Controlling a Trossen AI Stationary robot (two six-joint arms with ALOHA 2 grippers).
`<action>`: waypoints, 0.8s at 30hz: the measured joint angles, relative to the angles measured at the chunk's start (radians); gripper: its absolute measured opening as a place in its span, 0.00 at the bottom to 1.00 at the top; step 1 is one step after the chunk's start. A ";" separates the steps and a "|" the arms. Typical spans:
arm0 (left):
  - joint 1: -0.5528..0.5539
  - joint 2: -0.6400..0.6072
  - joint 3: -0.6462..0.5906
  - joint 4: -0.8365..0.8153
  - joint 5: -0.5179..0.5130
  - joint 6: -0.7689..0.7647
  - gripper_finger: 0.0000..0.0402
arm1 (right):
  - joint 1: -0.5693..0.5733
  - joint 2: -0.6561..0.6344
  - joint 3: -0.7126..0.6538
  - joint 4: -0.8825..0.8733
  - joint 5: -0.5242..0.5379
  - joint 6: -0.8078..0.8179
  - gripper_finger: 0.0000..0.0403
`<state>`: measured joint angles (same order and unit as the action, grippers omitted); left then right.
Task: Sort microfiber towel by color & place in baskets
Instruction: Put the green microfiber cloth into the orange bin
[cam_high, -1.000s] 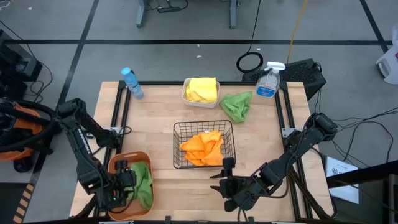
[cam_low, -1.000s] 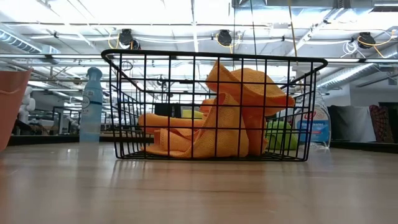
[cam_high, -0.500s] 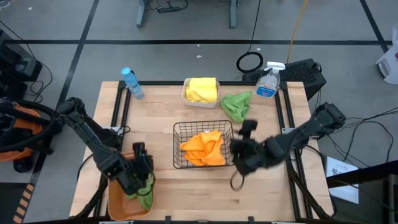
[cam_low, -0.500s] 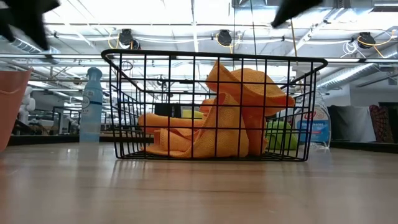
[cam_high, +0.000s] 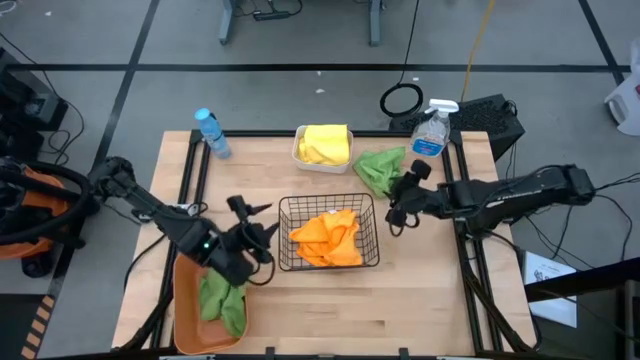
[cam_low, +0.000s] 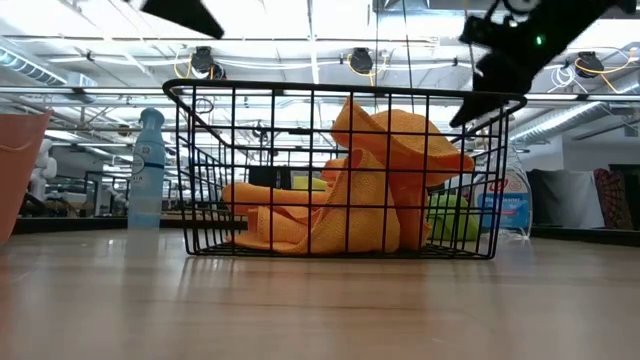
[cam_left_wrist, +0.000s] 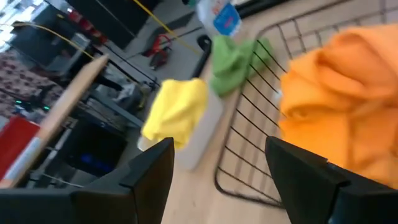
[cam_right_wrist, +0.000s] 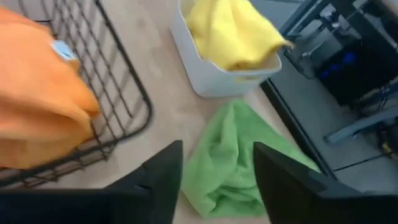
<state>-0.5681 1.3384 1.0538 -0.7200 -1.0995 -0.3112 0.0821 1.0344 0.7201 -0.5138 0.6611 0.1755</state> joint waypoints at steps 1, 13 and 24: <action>0.017 0.000 0.000 0.033 -0.005 0.034 0.64 | -0.019 -0.014 -0.028 0.028 -0.010 -0.005 0.50; 0.258 0.001 -0.116 0.397 0.109 0.249 0.64 | -0.202 0.042 -0.248 0.298 -0.095 -0.083 0.79; 0.312 0.001 -0.195 0.709 0.375 0.479 0.64 | -0.369 0.292 -0.249 0.503 -0.233 -0.144 0.77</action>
<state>-0.2559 1.3396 0.8593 -0.0113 -0.7242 0.1673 -0.2873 1.3267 0.4713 -0.0108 0.4282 0.0319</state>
